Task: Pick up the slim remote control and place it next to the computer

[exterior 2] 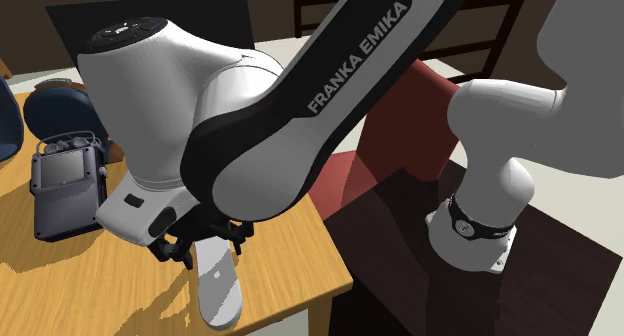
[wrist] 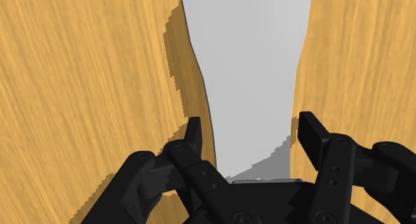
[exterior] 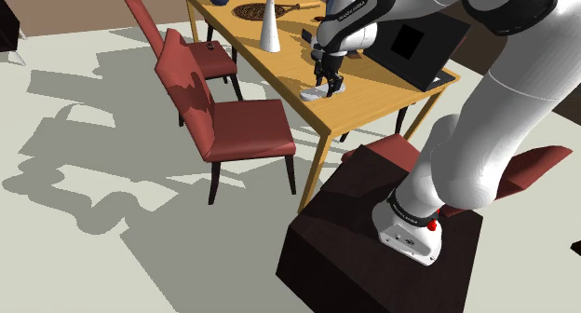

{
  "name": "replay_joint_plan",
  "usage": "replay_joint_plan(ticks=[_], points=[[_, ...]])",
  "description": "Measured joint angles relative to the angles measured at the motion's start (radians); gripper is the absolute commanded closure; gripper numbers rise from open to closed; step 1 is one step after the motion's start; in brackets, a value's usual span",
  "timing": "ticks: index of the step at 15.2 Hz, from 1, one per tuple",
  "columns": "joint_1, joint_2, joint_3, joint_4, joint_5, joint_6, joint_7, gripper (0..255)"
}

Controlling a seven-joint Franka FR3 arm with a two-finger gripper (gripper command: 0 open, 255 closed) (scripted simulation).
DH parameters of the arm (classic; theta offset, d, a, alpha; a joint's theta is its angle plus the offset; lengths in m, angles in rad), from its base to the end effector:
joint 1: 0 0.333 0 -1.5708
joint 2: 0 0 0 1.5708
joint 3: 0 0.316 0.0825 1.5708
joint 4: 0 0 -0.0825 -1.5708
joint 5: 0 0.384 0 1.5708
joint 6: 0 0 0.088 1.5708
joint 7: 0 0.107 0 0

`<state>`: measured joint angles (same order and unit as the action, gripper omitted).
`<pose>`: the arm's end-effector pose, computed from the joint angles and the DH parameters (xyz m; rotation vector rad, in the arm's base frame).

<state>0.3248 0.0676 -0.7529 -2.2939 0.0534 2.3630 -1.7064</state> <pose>0.4742 -0.2151 0.3304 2.5369 1.8154 0.0042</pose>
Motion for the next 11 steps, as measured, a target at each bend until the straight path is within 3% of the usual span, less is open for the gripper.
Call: replay_joint_plan(ticks=[11], points=[[0.007, -0.094, -0.003, 0.053, -0.087, -0.121, 0.061, 255]])
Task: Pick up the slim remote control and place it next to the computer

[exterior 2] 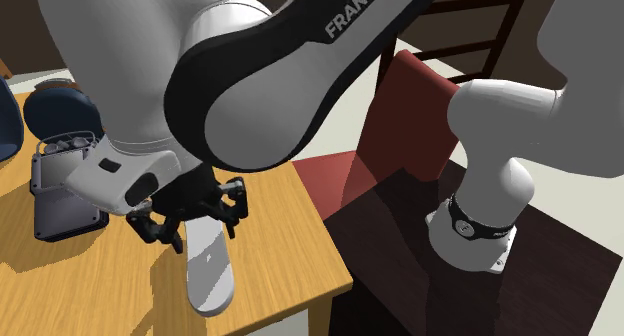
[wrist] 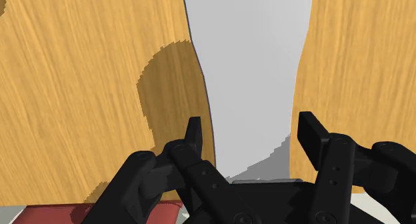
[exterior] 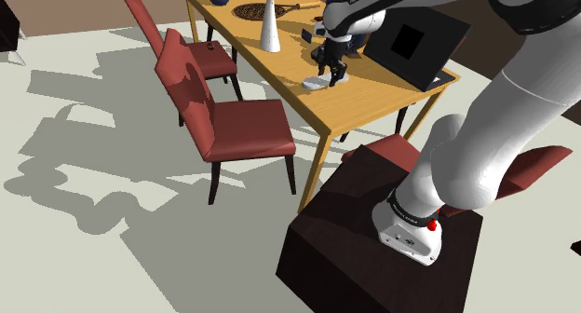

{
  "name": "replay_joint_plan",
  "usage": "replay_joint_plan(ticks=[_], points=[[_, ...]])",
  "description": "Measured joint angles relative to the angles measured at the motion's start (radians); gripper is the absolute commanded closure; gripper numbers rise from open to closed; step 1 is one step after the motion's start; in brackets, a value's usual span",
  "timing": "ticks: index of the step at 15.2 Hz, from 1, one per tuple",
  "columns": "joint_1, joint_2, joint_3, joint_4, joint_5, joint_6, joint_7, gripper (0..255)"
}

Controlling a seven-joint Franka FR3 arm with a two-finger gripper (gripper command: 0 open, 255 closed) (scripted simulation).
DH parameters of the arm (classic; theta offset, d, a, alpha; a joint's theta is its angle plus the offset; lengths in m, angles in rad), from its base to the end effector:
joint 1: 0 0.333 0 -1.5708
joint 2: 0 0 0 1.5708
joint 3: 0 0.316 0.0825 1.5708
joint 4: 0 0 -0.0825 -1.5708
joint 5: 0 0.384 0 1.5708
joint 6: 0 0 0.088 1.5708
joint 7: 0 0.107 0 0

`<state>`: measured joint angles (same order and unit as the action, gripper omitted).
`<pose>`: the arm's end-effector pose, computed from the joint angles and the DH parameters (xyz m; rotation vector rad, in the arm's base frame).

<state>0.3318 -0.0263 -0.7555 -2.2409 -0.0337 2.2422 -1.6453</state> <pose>0.4752 -0.2162 0.3783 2.5368 1.8154 0.0050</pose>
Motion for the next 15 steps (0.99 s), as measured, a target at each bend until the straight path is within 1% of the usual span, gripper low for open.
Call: replay_joint_plan(ticks=[9, 15], points=[[0.000, -0.082, 0.016, 0.057, -0.063, -0.119, 0.047, 255], [0.001, -0.116, 0.028, 0.112, -0.083, -0.202, 0.064, 255]])
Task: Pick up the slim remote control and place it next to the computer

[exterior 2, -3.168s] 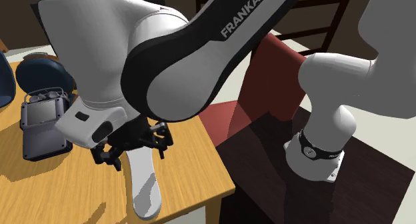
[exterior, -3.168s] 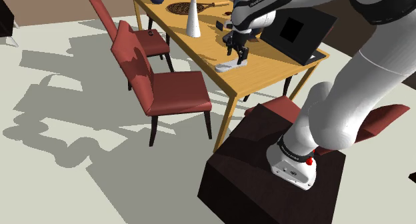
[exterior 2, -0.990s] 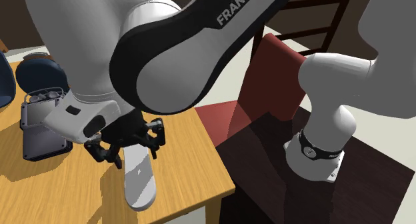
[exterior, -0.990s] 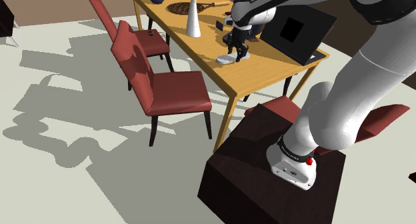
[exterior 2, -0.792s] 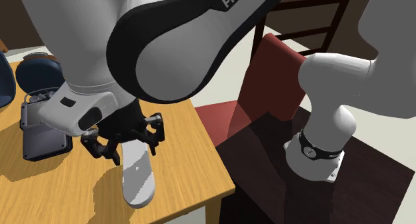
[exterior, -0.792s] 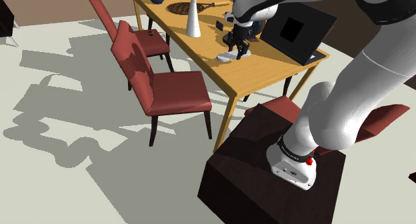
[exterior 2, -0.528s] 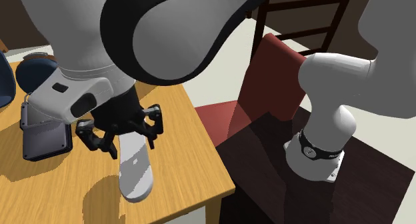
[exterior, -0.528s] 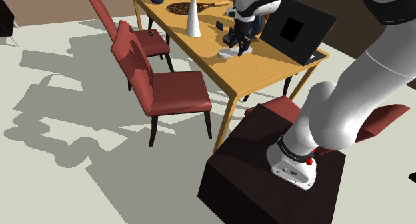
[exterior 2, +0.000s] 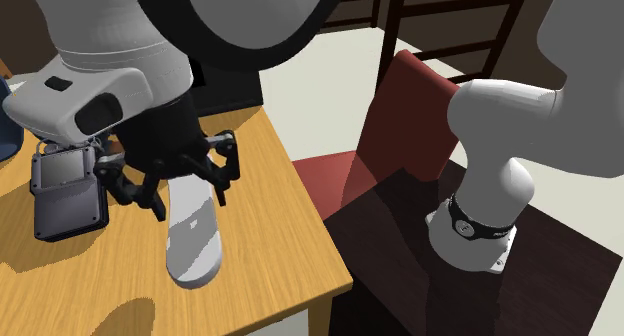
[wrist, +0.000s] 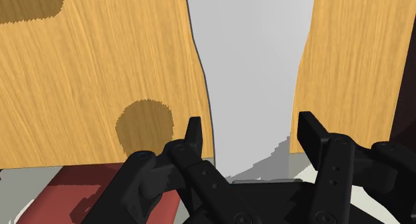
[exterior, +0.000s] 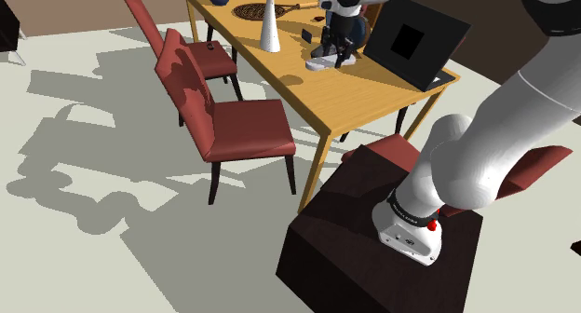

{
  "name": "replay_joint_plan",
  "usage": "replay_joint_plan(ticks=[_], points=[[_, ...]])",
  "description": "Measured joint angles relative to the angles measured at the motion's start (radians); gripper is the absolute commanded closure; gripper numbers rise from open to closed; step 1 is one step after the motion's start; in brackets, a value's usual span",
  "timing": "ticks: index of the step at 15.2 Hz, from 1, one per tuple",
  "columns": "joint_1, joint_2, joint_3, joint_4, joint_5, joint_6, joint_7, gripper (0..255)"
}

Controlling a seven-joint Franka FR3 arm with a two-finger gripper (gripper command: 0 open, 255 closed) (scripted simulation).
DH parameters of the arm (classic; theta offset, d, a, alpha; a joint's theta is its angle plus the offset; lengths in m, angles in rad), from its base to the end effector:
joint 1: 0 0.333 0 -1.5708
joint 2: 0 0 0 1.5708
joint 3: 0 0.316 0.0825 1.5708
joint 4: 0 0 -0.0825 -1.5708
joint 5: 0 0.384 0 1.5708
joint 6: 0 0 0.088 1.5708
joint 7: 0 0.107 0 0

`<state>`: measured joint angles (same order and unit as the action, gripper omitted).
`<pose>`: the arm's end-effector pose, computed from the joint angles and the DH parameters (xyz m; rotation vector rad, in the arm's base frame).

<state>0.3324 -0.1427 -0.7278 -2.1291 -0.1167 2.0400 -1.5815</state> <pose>0.4739 -0.2147 0.4565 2.5369 1.8151 0.0046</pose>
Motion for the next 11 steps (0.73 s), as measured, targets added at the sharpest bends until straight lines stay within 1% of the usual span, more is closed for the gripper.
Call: replay_joint_plan(ticks=[11], points=[[0.003, -0.032, 0.018, 0.120, -0.014, -0.147, 0.012, 255]])
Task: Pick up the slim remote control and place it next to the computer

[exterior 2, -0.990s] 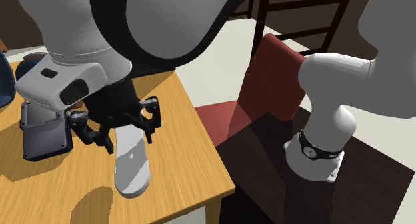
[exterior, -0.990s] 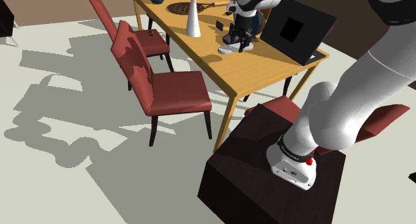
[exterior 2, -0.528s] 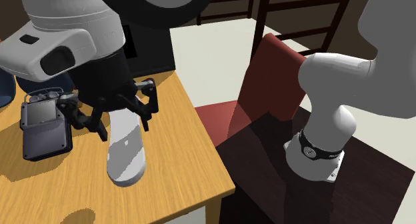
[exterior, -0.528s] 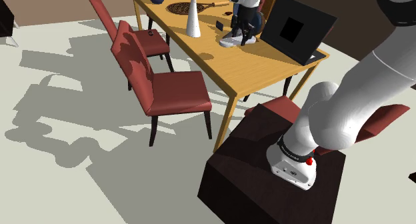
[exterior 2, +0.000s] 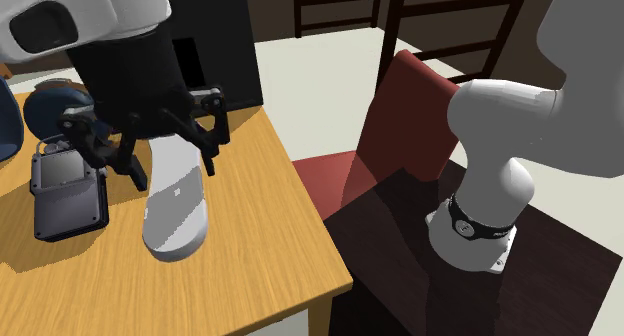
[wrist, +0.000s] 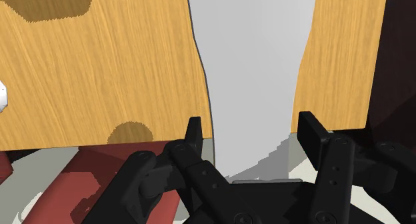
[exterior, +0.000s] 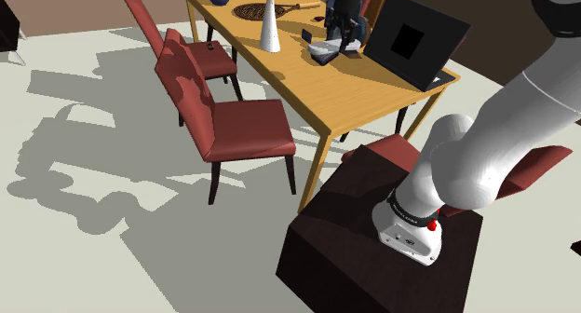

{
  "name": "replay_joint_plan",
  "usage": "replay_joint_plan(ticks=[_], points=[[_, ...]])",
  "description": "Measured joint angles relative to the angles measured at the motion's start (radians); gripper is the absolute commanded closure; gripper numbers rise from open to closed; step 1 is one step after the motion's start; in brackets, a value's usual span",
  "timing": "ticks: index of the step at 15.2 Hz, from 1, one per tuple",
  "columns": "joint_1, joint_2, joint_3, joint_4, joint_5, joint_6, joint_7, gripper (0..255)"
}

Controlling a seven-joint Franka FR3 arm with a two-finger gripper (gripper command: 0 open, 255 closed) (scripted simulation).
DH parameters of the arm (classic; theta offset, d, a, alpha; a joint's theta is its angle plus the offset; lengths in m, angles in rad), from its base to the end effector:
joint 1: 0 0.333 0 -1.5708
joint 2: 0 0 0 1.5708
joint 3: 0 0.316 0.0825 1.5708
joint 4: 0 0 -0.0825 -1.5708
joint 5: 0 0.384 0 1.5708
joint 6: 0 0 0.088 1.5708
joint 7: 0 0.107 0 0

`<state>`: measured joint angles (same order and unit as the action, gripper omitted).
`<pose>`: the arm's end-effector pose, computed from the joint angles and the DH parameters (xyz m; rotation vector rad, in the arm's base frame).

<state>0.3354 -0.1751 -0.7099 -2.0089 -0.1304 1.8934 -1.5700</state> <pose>0.4754 -0.2151 0.5136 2.5366 1.8152 0.0046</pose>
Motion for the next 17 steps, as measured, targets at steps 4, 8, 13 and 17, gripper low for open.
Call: replay_joint_plan(ticks=[4, 8, 13, 17], points=[[0.001, -0.011, 0.007, 0.049, -0.004, -0.058, 0.002, 255], [0.003, -0.009, 0.010, 0.102, -0.001, -0.111, 0.000, 255], [0.007, -0.005, 0.014, 0.176, 0.003, -0.182, -0.002, 255], [0.008, 0.000, 0.015, 0.232, 0.008, -0.232, -0.007, 255]])
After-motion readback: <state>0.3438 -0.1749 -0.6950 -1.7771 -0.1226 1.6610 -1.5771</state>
